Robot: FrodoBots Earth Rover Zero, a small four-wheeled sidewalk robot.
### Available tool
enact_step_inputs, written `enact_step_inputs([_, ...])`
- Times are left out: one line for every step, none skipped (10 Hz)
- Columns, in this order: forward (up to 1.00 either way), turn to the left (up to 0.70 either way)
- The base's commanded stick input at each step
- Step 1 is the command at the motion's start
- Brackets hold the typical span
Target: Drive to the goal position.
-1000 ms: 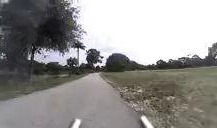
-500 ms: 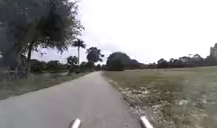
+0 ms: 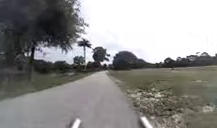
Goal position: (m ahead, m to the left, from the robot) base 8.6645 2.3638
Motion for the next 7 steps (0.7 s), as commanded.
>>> enact_step_inputs([0.69, 0.2])
enact_step_inputs([0.69, 0.34])
enact_step_inputs([0.69, 0.23])
enact_step_inputs([0.69, 0.03])
enact_step_inputs([0.69, 0.03])
enact_step_inputs([0.69, 0.03])
enact_step_inputs([0.69, 0.03])
